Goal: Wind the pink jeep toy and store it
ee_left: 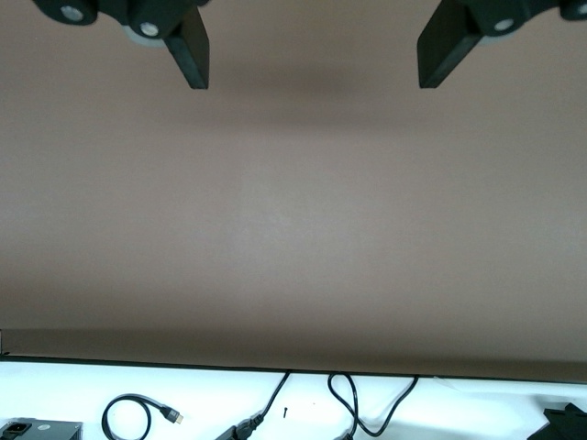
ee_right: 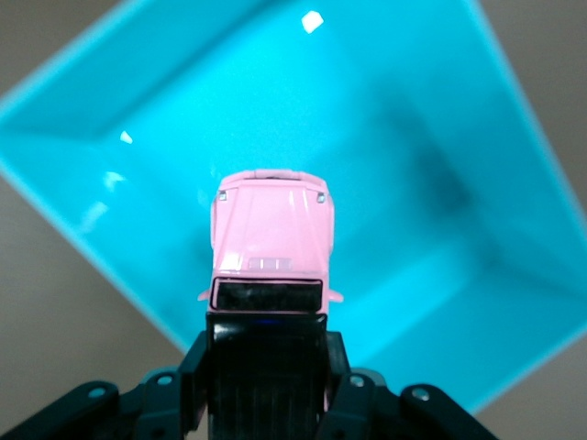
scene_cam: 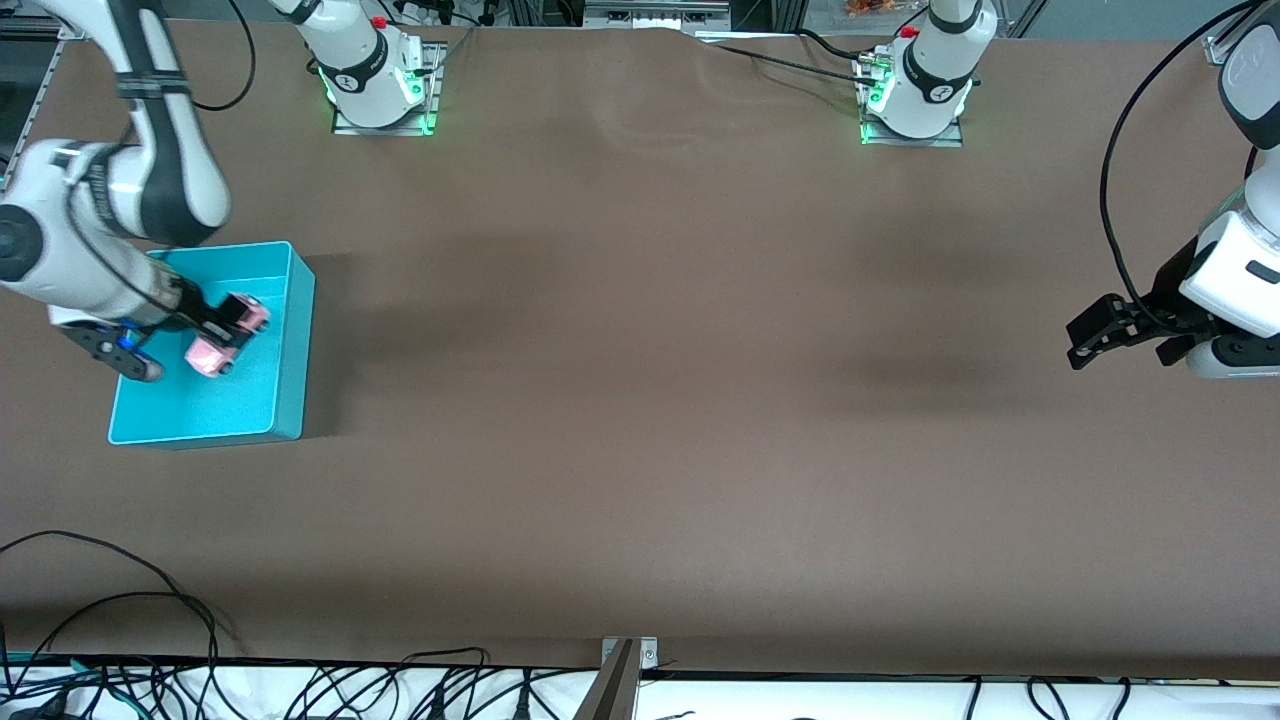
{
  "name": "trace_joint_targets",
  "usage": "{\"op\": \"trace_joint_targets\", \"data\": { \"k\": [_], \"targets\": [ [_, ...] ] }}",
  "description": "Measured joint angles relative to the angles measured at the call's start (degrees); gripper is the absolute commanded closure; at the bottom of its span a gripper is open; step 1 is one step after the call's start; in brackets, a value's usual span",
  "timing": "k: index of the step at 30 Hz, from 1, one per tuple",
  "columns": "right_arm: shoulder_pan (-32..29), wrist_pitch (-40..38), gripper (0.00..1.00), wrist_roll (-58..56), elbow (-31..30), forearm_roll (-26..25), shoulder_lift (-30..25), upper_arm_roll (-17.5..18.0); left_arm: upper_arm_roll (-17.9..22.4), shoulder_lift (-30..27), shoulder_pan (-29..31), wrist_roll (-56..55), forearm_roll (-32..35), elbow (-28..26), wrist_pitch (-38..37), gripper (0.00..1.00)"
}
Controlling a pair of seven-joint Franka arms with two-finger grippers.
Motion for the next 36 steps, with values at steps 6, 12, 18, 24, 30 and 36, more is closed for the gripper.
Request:
{"op": "trace_joint_targets", "data": {
  "k": [6,12,18,24,30,36],
  "targets": [
    [-0.1,-3.5,1.00,-3.7,-0.2,-4.5,-0.6,-0.9,0.0,0.0,0.0,0.0,0.0,0.0,-0.1,0.00],
    [0.2,-2.8,1.00,-3.9,-0.9,-5.8,-0.3,-0.7,-0.1,0.0,0.0,0.0,0.0,0.0,-0.3,0.00],
    [0.2,2.1,1.00,-4.1,-1.2,-6.0,0.4,-0.6,-0.2,0.0,0.0,0.0,0.0,0.0,-1.0,0.00],
    [-0.6,5.6,1.00,-5.8,-1.4,-6.1,2.5,-0.8,-0.3,0.0,0.0,0.0,0.0,0.0,-1.5,0.00],
    [-1.6,6.2,1.00,-6.3,-2.0,-6.1,5.3,-0.9,-0.3,0.0,0.0,0.0,0.0,0.0,-1.6,0.00],
    [-2.5,8.7,1.00,-6.3,-2.4,-6.1,7.9,-0.9,-0.3,0.0,0.0,0.0,0.0,0.0,-1.8,0.00]
  ]
}}
